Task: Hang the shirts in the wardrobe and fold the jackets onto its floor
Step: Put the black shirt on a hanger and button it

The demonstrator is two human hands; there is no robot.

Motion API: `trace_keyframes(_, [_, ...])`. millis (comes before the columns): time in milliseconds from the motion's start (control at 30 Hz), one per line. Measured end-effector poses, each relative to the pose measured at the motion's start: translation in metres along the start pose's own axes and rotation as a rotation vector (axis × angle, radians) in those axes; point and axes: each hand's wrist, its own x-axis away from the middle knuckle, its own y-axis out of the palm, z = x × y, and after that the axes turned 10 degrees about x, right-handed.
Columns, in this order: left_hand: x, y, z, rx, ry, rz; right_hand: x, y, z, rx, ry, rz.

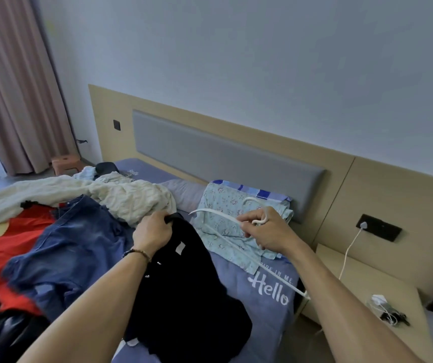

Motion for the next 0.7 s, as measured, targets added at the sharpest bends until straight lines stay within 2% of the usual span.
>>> trace_keyframes(100, [0.009,-0.003,-0.013,-0.025,-0.162,0.100,0.012,0.001,-0.004,-0.066,0.037,-0.111])
trace_keyframes(200, [0.005,-0.007,-0.015,0.054,-0.163,0.006,0.015,0.011,-0.007,0.012,0.049,-0.264])
trace_keyframes(300, [0.004,-0.007,0.002,0.132,0.035,-0.153,0.012,0.032,-0.013,0.026,0.040,-0.217])
trace_keyframes(367, [0.009,-0.012,0.023,0.120,0.150,-0.243,0.006,0.046,-0.018,0.153,-0.021,-0.076])
trace_keyframes(433, [0.011,-0.019,0.045,0.081,0.268,-0.266,0.000,0.056,-0.025,0.214,-0.078,0.045])
trace_keyframes(500, [0.013,-0.026,0.060,0.030,0.410,-0.235,-0.005,0.063,-0.035,0.091,-0.087,0.129])
trace_keyframes(600, [0.016,-0.038,0.074,-0.043,0.627,-0.111,-0.007,0.059,-0.047,-0.325,-0.078,0.244])
trace_keyframes(700, [0.021,-0.051,0.083,-0.182,0.795,-0.052,0.001,0.049,-0.054,-0.546,-0.120,0.182])
